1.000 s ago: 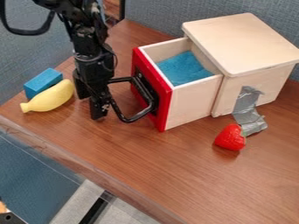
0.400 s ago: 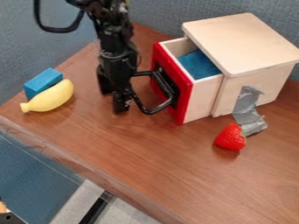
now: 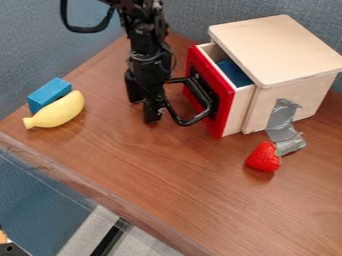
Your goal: Close the drawer.
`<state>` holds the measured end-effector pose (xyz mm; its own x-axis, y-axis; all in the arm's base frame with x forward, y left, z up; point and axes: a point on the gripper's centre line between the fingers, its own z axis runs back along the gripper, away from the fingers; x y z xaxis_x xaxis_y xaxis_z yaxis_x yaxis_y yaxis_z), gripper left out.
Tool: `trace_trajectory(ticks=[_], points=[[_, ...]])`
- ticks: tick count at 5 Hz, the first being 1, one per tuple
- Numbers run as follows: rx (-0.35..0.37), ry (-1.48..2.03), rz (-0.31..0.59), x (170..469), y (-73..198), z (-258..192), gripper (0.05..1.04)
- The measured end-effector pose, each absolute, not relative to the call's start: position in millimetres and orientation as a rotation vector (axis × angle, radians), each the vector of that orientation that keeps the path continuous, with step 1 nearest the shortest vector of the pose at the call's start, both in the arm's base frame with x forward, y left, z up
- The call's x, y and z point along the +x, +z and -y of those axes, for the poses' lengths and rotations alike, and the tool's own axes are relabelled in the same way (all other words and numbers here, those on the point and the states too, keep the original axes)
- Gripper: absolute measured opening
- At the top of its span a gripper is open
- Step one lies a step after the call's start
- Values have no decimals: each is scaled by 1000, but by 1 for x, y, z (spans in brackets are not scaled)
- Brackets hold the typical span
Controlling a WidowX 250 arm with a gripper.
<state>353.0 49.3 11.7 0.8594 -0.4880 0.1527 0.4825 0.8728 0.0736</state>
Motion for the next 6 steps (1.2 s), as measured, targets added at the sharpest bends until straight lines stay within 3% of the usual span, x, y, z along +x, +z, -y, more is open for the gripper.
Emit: trace_trajectory(ticks=[4,6], points=[[12,-537,183,389,10,-28,1000],[20,-520,171,381,9,-24,999]])
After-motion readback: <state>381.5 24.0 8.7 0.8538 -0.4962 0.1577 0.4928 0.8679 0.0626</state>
